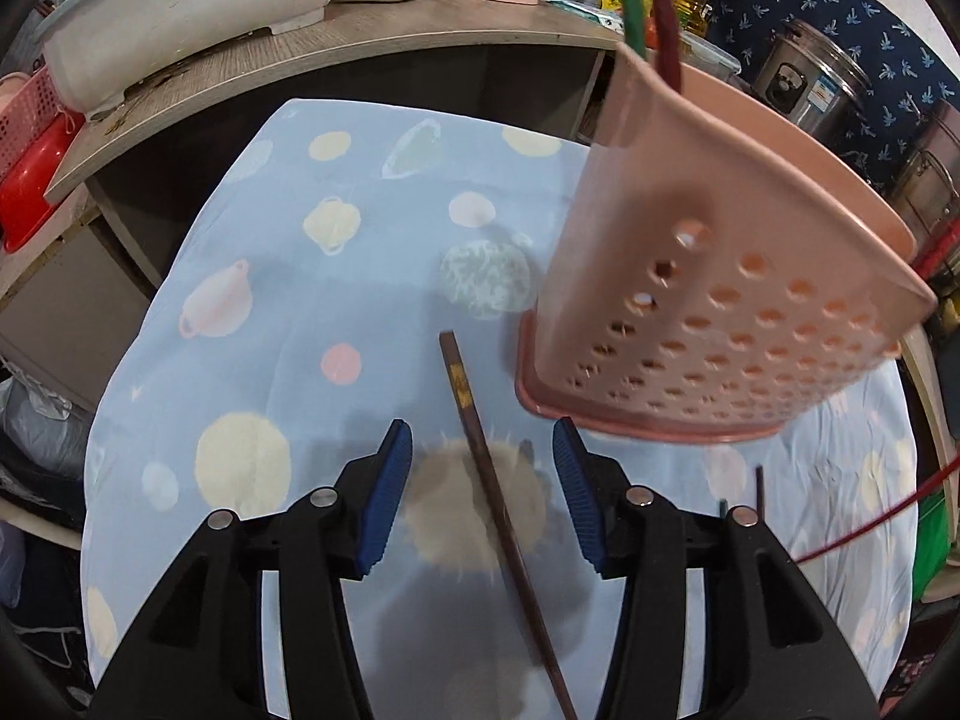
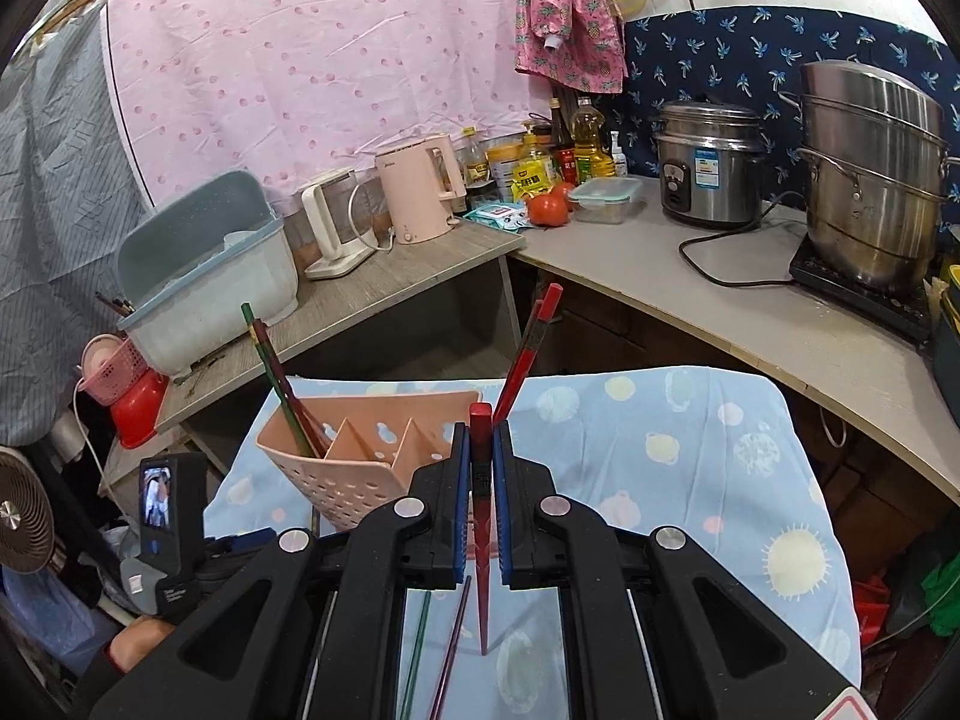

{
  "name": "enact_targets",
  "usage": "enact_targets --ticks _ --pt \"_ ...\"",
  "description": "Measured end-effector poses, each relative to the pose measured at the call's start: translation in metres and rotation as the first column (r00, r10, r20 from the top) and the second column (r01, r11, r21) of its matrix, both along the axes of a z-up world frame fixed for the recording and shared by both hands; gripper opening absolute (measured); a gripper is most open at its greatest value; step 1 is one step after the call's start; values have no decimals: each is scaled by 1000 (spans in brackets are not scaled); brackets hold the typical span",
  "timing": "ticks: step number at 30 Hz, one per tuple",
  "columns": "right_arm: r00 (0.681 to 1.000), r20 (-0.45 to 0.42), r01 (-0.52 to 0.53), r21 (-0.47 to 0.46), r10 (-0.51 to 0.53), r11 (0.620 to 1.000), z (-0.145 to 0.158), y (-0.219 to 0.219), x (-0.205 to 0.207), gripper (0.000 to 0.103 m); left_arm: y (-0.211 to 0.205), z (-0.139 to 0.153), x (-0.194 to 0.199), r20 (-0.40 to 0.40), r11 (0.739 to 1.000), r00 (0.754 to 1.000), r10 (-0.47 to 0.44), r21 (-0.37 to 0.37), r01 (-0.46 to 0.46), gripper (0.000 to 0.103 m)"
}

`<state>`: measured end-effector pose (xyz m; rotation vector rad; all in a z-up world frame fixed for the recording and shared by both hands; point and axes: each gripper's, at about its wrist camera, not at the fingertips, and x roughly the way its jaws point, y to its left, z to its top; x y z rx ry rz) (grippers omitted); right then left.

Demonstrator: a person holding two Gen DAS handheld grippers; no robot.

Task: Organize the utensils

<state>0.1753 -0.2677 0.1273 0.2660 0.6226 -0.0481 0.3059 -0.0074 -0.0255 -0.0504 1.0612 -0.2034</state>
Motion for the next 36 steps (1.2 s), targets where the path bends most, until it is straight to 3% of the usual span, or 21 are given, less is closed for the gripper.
enact_targets --ticks 3,7,10,14,36 --pt "1000 0 -2 2 2 1000 -1 0 2 7 -3 -12 15 -12 1000 1000 -8 17 8 44" --pt "1000 0 -3 6 3 1000 -2 1 7 7 -3 -30 26 -50 1000 999 -7 11 7 27" --pt "1000 -2 -4 5 4 1000 -2 1 7 7 -2 -33 28 -36 1000 999 -2 17 3 16" --pt "1000 -4 -3 7 3 1000 -2 2 9 7 1 -32 28 -42 1000 999 -6 -6 5 9" --pt "999 38 -22 17 21 1000 19 5 -16 7 5 99 -68 159 997 987 -22 -67 33 7"
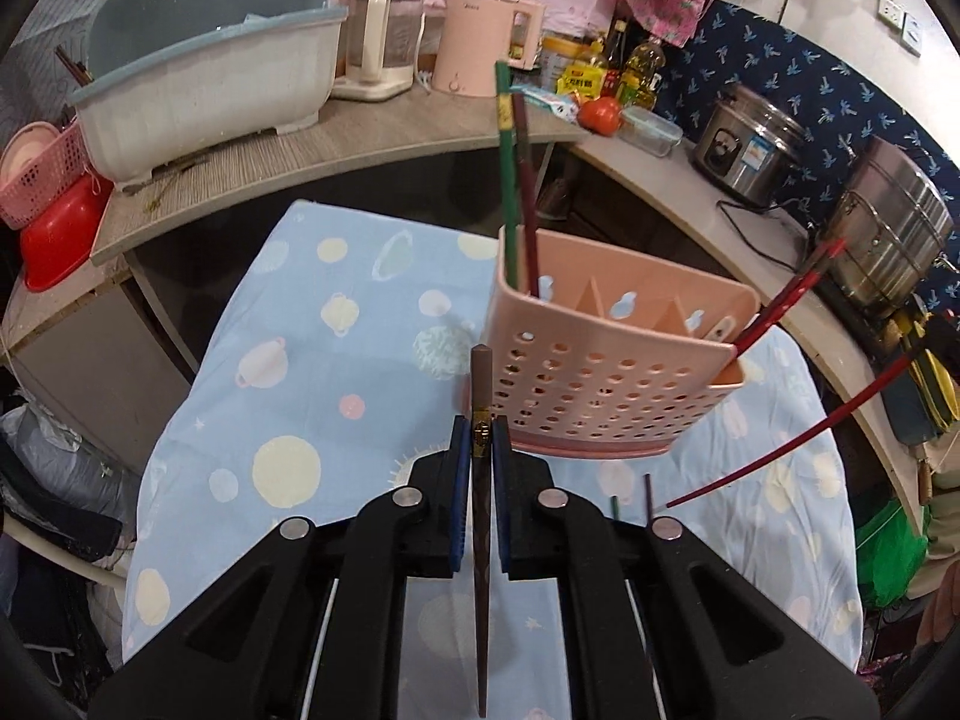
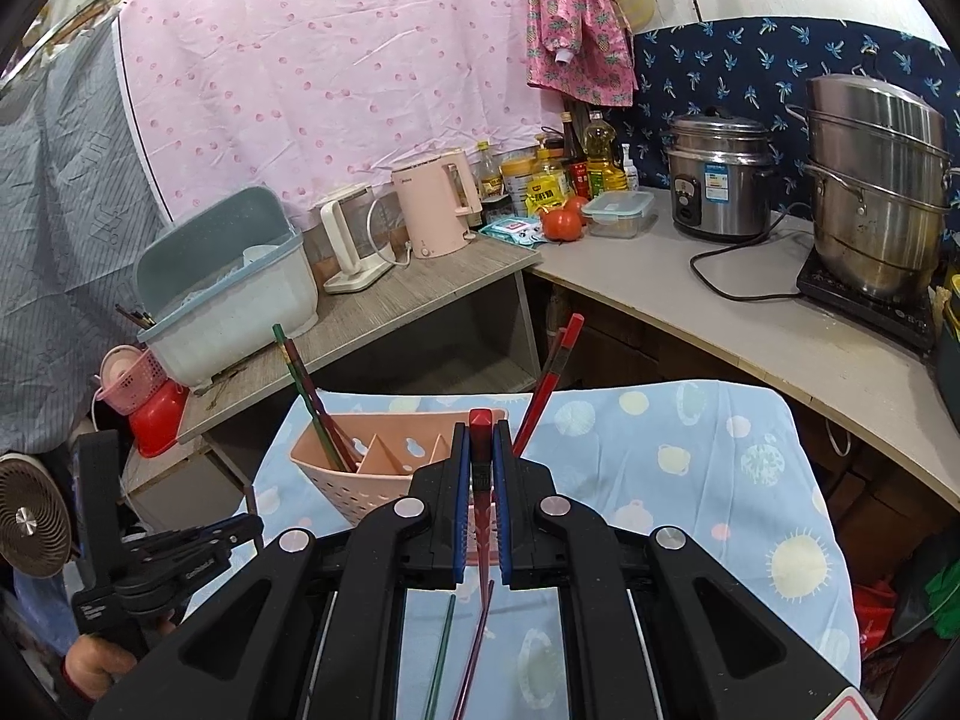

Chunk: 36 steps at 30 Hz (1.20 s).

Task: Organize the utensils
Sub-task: 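Lower both chopsticks into the pink caddy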

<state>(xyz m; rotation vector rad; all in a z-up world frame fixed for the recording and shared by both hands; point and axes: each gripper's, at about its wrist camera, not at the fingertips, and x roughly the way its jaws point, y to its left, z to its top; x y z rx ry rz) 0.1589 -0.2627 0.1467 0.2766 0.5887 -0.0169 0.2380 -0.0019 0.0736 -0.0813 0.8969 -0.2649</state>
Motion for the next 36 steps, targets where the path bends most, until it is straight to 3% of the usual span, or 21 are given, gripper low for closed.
enact_targets --ticks 11,19,24,30,36 --pt "999 38 -28 4 27 1000 27 -3 -5 7 -9 86 -23 158 997 985 -67 -12 70 7" --pt "994 98 -42 -32 45 999 60 -1 8 7 -27 169 -20 318 993 942 -105 -11 114 7" --pt "991 128 -35 -67 43 997 78 0 26 7 -44 205 -9 387 992 915 -111 -5 123 7" --pt "993 110 -41 -65 48 997 75 1 51 7 -63 214 14 406 993 907 -110 -2 121 7" --pt "997 49 -57 -41 59 998 51 4 71 7 -77 177 36 335 993 935 -116 6 121 7"
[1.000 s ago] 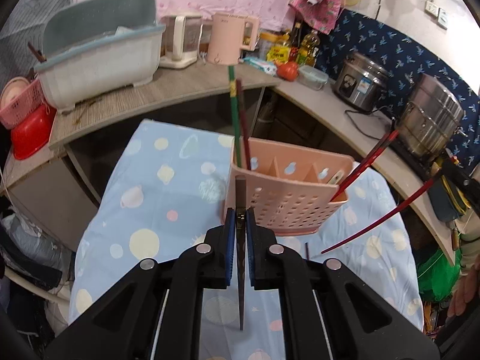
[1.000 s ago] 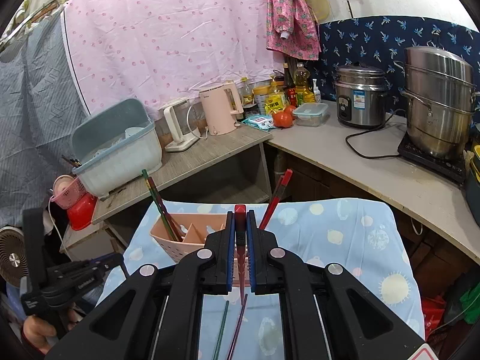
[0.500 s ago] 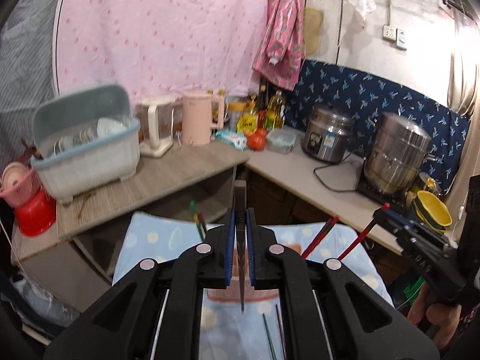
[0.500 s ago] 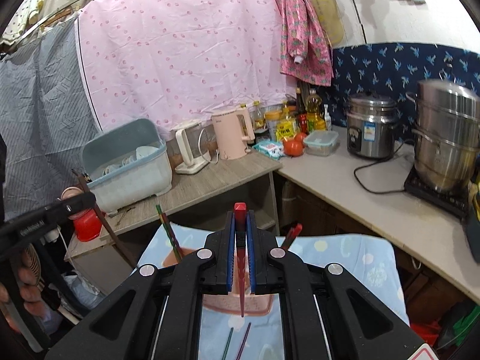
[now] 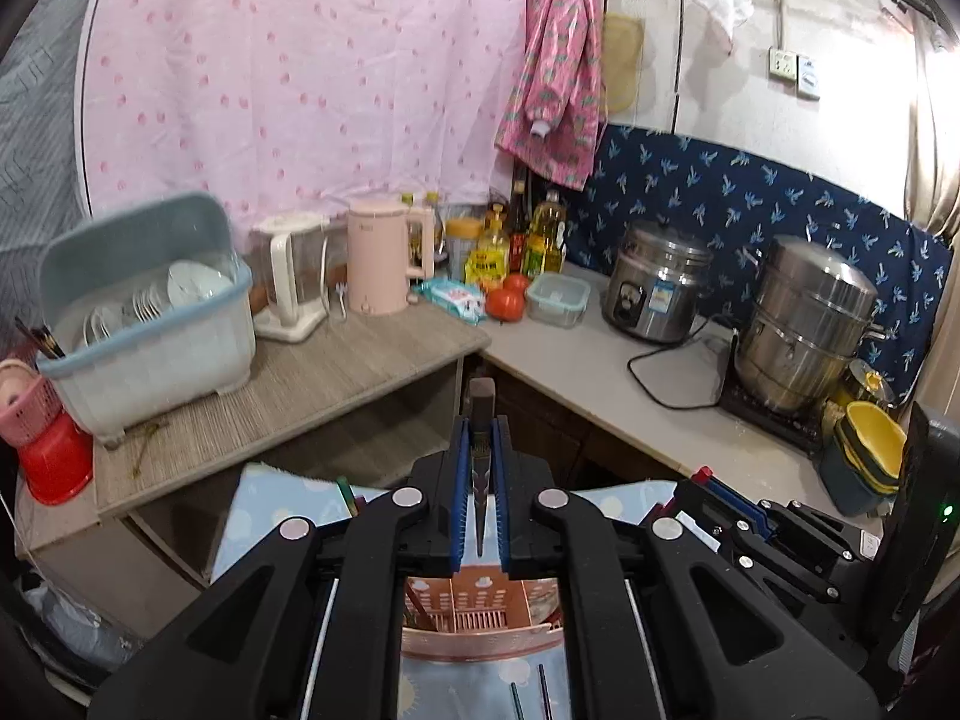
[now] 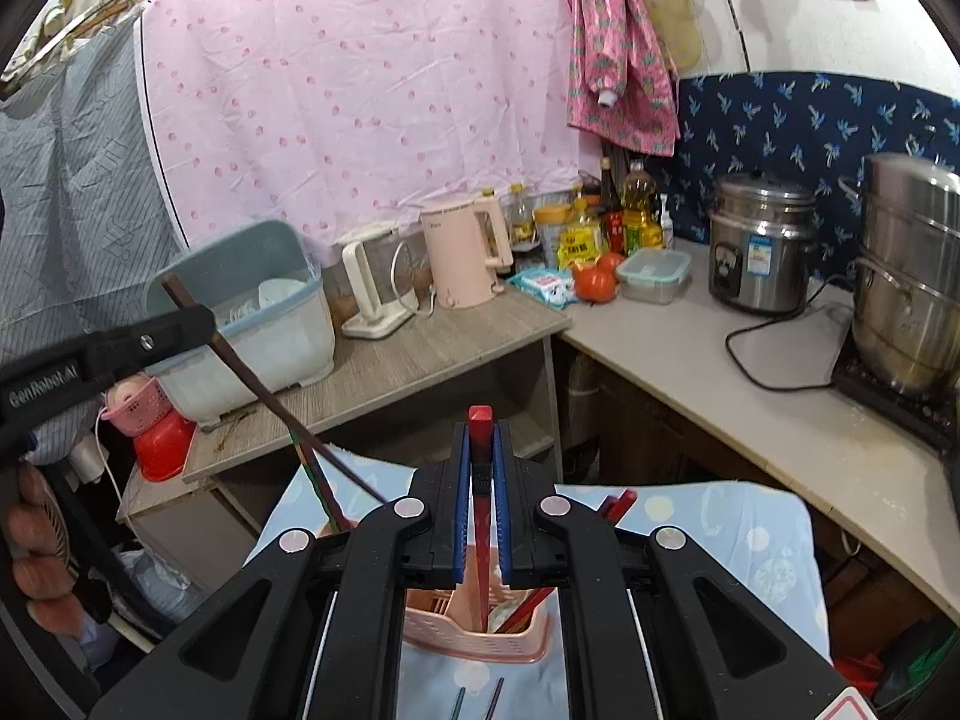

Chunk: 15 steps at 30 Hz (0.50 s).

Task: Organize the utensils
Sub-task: 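Lower both chopsticks into the pink caddy, then open both grippers to release the chopsticks into the pink caddy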

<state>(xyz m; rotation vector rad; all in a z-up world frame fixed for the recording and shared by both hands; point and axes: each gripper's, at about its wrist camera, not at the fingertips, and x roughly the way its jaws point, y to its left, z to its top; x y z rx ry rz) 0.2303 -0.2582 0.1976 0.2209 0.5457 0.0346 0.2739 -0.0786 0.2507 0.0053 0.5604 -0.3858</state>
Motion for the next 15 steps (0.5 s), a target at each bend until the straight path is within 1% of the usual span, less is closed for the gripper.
enact_targets --ticks 6,9,12,15 --pt "999 -47 -3 1 3 1000 -19 3 10 7 -1 -44 13 -94 1000 996 3 8 -2 7" --pt "999 -47 0 -19 -1 1000 -23 6 10 7 2 -56 14 -122 1000 992 10 4 -9 7" --pt "999 -42 5 -27 -6 1000 -24 7 9 7 6 -49 8 -103 1000 995 8 -13 -10 7" --pt "999 -34 12 -21 -13 1000 -22 5 8 7 10 -29 3 -55 1000 998 11 -23 -12 7"
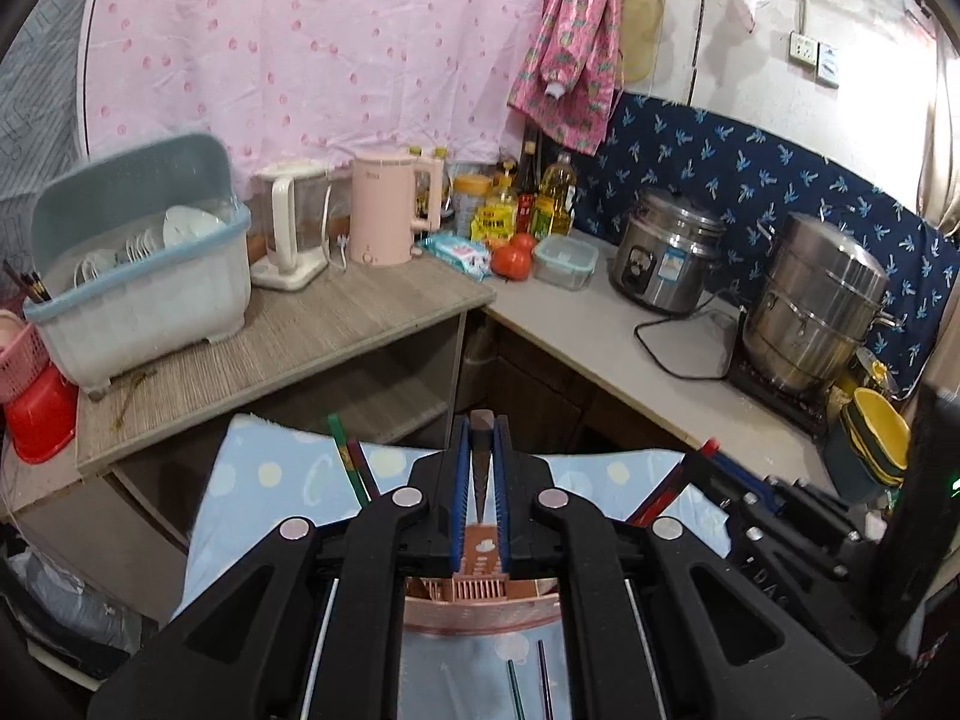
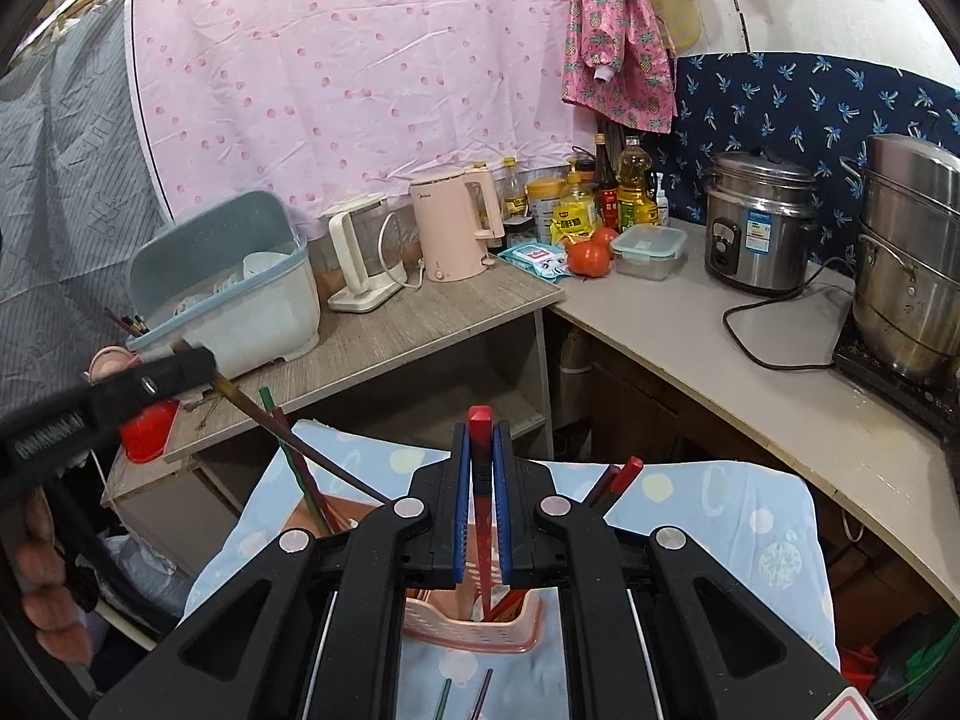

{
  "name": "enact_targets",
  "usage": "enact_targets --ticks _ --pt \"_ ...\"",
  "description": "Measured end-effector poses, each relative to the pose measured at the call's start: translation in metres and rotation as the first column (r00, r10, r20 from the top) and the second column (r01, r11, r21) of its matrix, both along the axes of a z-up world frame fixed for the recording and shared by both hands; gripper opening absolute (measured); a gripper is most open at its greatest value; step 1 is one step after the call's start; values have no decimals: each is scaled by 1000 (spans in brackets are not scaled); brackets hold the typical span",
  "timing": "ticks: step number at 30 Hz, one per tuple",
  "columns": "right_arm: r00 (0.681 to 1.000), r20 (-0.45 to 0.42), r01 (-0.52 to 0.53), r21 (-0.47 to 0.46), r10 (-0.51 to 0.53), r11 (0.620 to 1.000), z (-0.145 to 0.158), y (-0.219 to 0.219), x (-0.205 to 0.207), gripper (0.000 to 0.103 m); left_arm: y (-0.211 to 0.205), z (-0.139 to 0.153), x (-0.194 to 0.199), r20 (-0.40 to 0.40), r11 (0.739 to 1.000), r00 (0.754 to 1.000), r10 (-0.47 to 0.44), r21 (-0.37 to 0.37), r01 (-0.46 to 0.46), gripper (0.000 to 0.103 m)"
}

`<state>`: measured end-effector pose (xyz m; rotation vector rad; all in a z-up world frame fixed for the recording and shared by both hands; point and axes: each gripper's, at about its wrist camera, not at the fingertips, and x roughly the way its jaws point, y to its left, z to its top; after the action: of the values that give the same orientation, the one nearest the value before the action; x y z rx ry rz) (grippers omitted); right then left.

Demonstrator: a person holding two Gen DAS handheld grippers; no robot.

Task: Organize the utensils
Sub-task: 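Open both grippers to release the chopsticks into the pink caddy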

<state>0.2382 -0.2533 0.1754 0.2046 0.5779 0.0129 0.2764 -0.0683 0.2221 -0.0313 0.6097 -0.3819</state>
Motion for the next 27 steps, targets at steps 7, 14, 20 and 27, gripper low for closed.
enact_targets --ticks 7,14,20,27 --pt "1000 3 6 -1 -6 1000 2 0 -1 7 2 37 -12 79 1000 997 2 -14 -1 7" --pt "1000 5 12 1 -12 1000 4 -5 -1 7 7 49 -21 110 1000 994 3 -29 0 7" --pt "1000 -6 10 5 -9 1000 -1 -4 1 7 6 44 -16 96 1000 995 4 -22 -2 7" --pt "1000 -9 6 4 -6 1000 -4 -3 3 7 4 38 -11 89 1000 996 5 -26 -3 7"
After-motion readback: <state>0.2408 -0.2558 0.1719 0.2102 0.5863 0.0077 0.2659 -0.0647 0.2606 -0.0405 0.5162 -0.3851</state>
